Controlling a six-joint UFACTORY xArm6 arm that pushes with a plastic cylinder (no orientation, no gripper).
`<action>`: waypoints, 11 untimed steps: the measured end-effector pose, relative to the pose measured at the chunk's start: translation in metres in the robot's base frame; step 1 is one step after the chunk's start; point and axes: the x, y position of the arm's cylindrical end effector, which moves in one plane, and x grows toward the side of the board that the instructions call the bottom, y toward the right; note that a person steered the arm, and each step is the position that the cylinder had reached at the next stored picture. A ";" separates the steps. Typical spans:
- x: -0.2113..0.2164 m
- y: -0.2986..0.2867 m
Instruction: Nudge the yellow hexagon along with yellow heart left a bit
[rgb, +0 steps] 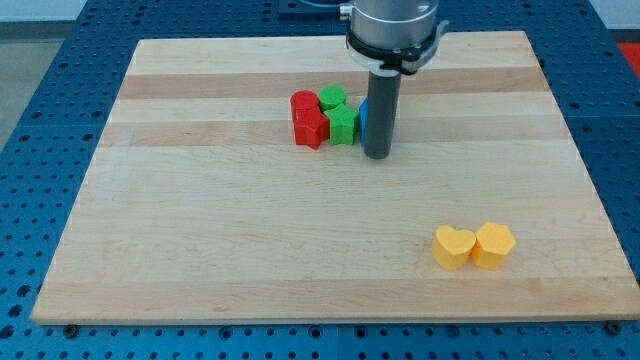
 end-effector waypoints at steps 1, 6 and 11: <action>-0.002 -0.002; 0.070 0.141; 0.137 0.182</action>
